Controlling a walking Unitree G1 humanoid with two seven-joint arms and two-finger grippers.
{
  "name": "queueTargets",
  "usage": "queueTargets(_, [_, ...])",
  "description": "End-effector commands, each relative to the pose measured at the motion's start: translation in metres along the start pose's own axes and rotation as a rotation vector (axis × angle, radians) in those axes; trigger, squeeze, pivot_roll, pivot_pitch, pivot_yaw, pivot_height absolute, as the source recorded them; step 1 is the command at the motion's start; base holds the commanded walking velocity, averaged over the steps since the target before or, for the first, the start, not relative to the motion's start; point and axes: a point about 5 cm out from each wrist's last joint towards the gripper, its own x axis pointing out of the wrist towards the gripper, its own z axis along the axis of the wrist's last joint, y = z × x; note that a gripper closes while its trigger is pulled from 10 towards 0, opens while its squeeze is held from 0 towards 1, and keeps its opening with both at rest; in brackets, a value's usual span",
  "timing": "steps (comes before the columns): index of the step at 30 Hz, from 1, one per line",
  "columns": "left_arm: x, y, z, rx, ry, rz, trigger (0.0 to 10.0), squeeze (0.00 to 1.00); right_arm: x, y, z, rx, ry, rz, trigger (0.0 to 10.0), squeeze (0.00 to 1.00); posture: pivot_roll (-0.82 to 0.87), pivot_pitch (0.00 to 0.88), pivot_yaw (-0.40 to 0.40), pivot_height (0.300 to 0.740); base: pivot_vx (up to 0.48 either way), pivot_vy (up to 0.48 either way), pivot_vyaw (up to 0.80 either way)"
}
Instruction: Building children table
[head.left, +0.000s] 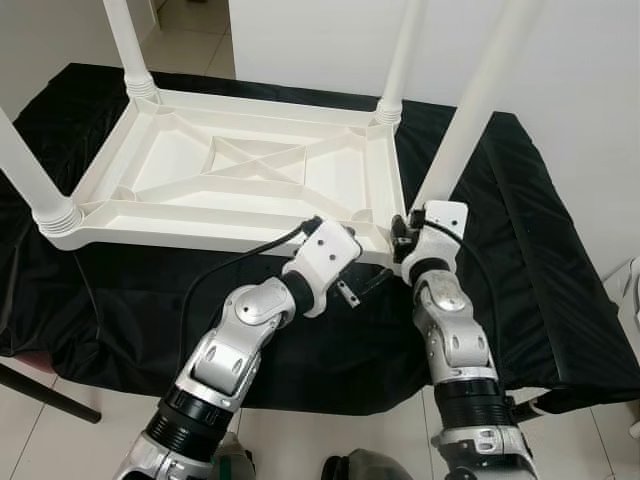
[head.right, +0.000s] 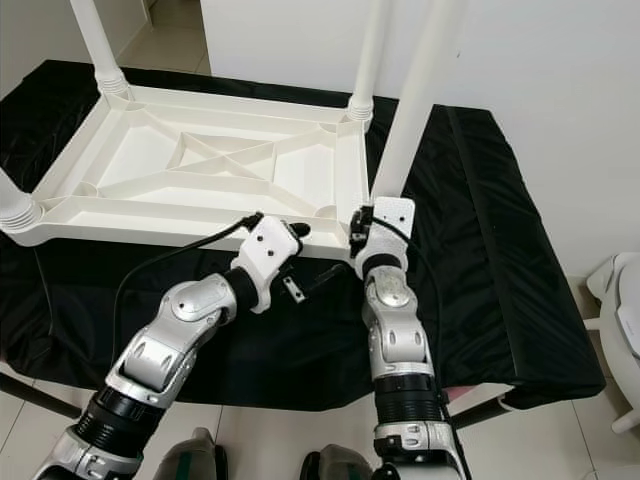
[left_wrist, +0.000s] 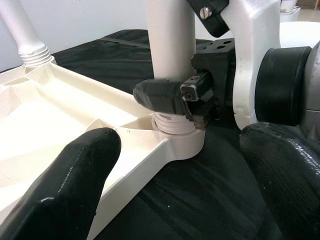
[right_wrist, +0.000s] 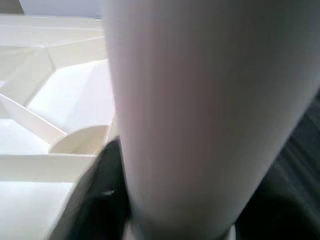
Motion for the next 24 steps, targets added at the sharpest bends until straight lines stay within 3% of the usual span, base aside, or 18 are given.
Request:
queueTargets(1, [0.001, -0.001, 0.000, -0.007, -0.002, 0.011, 10.0, 0.00, 0.001, -0.005, -0.008, 0.018, 0.053, -0.008, 10.0, 1.00, -0.02, 0.000, -0.073, 0.740, 0.000, 0.000, 0.00])
queueTargets(5, [0.001, -0.001, 0.000, -0.006, -0.002, 0.011, 10.0, 0.00, 0.002, -0.006, -0.005, 0.030, 0.044, 0.012, 10.0, 1.00, -0.02, 0.000, -0.074, 0.740, 0.000, 0.000, 0.00])
queueTargets(8, [0.000, -0.001, 0.000, -0.004, -0.003, 0.011, 10.0, 0.00, 0.007, -0.010, -0.002, 0.045, 0.010, 0.165, 10.0, 1.00, -0.02, 0.000, -0.075, 0.740, 0.000, 0.000, 0.00])
queueTargets(9, [0.000, -0.001, 0.000, -0.002, -0.003, 0.011, 10.0, 0.00, 0.009, -0.011, -0.002, 0.044, 0.009, 0.226, 10.0, 0.00, -0.02, 0.000, -0.076, 0.740, 0.000, 0.000, 0.00])
queueTargets(11, [0.000, -0.001, 0.000, -0.002, -0.003, 0.011, 10.0, 0.00, 0.009, -0.011, -0.002, 0.044, 0.009, 0.226, 10.0, 0.00, -0.02, 0.000, -0.076, 0.740, 0.000, 0.000, 0.00])
queueTargets(12, [0.001, -0.001, 0.000, 0.000, -0.004, 0.010, 10.0, 0.00, 0.010, -0.012, -0.002, 0.027, 0.001, 0.303, 10.0, 0.00, -0.02, 0.000, -0.076, 0.740, 0.000, 0.000, 0.00])
queueTargets(13, [0.001, -0.001, 0.000, 0.000, -0.004, 0.010, 10.0, 0.00, 0.010, -0.012, -0.002, 0.027, 0.001, 0.303, 10.0, 0.00, -0.02, 0.000, -0.076, 0.740, 0.000, 0.000, 0.00])
queueTargets(15, [0.001, -0.001, 0.000, 0.002, -0.005, 0.009, 10.0, 0.00, 0.010, -0.014, 0.000, -0.045, -0.031, 0.475, 10.0, 0.00, -0.02, 0.000, -0.072, 0.740, 0.000, 0.000, 0.00])
queueTargets(16, [0.001, -0.001, 0.000, 0.002, -0.005, 0.009, 10.0, 0.00, 0.010, -0.014, 0.000, -0.045, -0.031, 0.475, 10.0, 0.00, -0.02, 0.000, -0.072, 0.740, 0.000, 0.000, 0.00])
queueTargets(18, [0.001, 0.000, 0.001, 0.004, -0.005, 0.007, 10.0, 0.00, 0.009, -0.019, -0.003, -0.106, -0.028, 0.610, 10.0, 0.00, -0.02, 0.000, -0.068, 0.740, 0.000, 0.000, 0.00])
queueTargets(24, [0.000, 0.002, 0.001, 0.010, -0.003, 0.007, 10.0, 0.00, 0.018, -0.034, -0.002, -0.181, -0.036, 0.709, 10.0, 0.00, -0.01, 0.000, -0.062, 0.740, 0.000, 0.000, 0.00])
